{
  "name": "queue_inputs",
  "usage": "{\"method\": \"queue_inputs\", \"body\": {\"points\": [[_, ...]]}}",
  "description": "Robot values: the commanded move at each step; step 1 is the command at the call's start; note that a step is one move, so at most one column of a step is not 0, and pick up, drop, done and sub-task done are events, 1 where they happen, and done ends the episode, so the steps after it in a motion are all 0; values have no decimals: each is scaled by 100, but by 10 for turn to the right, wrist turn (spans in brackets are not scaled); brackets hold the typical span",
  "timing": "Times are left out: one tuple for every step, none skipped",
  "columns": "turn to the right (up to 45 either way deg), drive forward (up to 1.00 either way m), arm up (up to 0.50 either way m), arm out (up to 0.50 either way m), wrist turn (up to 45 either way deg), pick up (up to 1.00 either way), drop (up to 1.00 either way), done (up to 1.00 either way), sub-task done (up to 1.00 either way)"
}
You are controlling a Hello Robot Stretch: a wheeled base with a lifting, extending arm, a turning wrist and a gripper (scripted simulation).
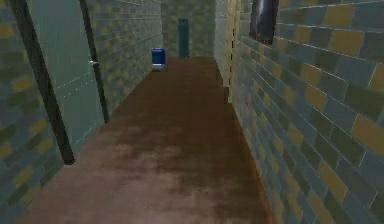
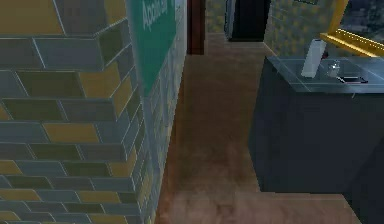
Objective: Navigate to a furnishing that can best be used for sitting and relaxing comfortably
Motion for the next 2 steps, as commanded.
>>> {"method": "queue_inputs", "body": {"points": [[0,100,0,0,0,0,0,0,0],[30,0,0,0,0,0,0,0,0]]}}
